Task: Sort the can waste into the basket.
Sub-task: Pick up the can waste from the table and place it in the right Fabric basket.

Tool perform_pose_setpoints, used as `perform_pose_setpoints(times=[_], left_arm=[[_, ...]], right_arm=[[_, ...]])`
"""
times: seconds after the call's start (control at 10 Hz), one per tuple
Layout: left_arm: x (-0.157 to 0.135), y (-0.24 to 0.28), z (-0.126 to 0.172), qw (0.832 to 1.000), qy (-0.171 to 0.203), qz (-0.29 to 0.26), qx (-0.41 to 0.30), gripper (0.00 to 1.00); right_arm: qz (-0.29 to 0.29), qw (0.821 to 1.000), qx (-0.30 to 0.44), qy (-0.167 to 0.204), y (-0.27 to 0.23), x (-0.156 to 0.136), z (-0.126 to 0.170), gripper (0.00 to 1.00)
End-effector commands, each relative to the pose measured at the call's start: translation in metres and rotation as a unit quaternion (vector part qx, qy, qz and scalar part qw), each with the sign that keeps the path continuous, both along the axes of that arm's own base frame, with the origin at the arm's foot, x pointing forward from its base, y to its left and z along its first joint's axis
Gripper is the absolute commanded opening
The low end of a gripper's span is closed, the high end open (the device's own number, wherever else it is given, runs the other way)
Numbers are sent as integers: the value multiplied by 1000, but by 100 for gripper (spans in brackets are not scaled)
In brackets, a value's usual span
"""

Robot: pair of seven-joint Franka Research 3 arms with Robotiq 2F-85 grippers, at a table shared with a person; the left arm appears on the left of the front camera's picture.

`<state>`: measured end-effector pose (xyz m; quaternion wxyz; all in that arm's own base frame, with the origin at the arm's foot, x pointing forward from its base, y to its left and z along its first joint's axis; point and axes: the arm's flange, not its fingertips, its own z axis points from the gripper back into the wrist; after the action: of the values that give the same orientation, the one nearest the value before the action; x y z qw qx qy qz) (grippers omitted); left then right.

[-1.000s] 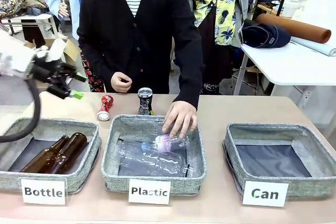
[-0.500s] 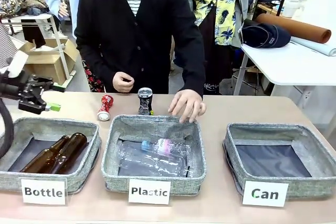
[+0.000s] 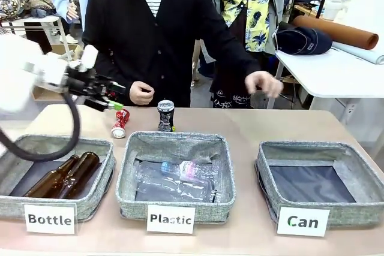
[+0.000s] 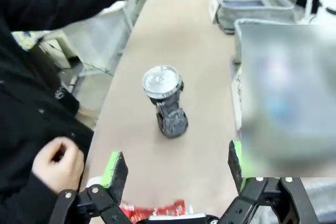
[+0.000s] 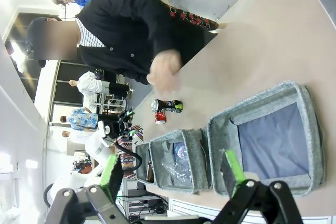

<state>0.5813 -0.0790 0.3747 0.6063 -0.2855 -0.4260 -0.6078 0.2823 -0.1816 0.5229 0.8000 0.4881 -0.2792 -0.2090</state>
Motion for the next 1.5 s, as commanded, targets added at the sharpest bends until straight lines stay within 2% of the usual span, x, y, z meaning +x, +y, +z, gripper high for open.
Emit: perform_pose_setpoints(times=[0.0, 0.1, 0.3, 0.6, 1.1, 1.4], left_arm=[[19, -25, -12, 999, 16, -12, 25, 100], [25, -37, -17, 999, 4, 9, 32, 100], [39, -74, -38, 997, 35, 1, 64, 100], [53, -111, -62, 994, 48, -10, 94, 100], [73, -125, -73, 996, 75, -49, 28, 100], [74, -128, -75, 993, 79, -86, -5, 100]], right_arm=[[2, 1000, 2, -18, -1, 2, 1, 100], [2, 1000, 2, -18, -1, 2, 1, 100], [2, 1000, 2, -18, -1, 2, 1, 100], [2, 1000, 2, -18, -1, 2, 1, 100], [2, 1000, 2, -18, -1, 2, 1, 100], [2, 1000, 2, -18, -1, 2, 1, 100]])
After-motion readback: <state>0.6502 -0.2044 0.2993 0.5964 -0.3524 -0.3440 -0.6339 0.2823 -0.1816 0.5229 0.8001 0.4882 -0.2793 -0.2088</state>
